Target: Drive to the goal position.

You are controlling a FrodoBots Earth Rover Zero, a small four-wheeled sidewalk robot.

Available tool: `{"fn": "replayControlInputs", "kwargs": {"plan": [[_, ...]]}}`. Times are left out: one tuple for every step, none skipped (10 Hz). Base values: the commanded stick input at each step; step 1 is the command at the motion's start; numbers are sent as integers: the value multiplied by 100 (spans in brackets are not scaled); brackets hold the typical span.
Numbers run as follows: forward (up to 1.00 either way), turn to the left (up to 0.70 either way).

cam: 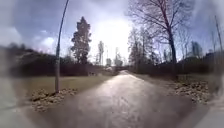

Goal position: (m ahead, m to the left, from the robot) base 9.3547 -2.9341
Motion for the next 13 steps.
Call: {"fn": "replayControlInputs", "kwargs": {"plan": [[85, 2], [85, 1], [85, 0], [85, 0], [85, 0], [85, 0], [85, 0], [85, 0], [85, 0], [85, 0], [85, 0], [85, 0], [85, 0]]}}
